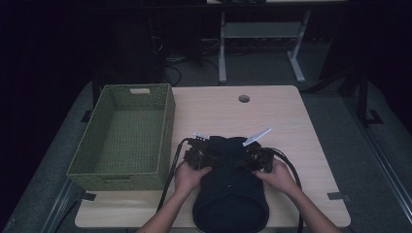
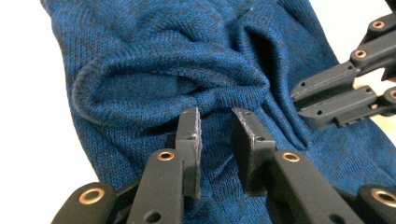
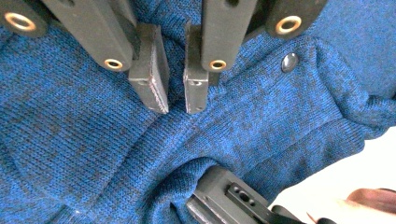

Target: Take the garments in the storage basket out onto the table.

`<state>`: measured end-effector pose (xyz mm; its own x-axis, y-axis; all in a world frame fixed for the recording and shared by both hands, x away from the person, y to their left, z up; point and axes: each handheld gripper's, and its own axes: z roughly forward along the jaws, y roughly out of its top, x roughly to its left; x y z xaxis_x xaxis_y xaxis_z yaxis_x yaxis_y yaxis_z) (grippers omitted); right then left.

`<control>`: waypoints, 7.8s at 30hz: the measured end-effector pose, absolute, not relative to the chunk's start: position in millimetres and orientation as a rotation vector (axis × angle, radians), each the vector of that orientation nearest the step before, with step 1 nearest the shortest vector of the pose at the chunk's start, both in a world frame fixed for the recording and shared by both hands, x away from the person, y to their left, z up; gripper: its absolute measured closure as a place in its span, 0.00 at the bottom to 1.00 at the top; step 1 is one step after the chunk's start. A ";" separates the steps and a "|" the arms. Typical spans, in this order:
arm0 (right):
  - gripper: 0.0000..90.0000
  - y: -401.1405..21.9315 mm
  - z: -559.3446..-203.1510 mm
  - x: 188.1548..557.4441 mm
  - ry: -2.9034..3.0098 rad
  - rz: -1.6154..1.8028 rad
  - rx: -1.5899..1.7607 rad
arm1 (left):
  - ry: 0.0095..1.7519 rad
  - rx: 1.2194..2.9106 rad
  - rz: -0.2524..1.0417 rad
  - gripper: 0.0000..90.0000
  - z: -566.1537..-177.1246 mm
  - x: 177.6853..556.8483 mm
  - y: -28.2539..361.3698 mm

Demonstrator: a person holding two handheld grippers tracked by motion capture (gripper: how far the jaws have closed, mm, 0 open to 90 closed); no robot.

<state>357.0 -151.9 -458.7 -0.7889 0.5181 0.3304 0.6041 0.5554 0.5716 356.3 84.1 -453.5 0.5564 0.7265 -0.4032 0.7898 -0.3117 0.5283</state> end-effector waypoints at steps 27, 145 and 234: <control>0.88 -137.8 -454.3 400.9 -2.661 -1.091 -1.147 | 1.302 2.007 -0.032 0.86 -451.5 384.1 101.2; 0.88 -183.2 -407.5 452.6 -2.585 -0.961 -1.455 | 1.285 2.073 0.064 0.89 -414.0 440.8 95.3; 0.87 -192.4 -316.7 384.3 -2.614 -1.463 -1.283 | 1.068 1.869 0.191 0.85 -341.3 377.3 124.0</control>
<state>384.3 -192.4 -316.7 -0.6843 0.6817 0.2589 0.5772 0.2893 0.7637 377.3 124.0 -341.3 0.6078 0.7387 -0.2915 0.5919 -0.1766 0.7864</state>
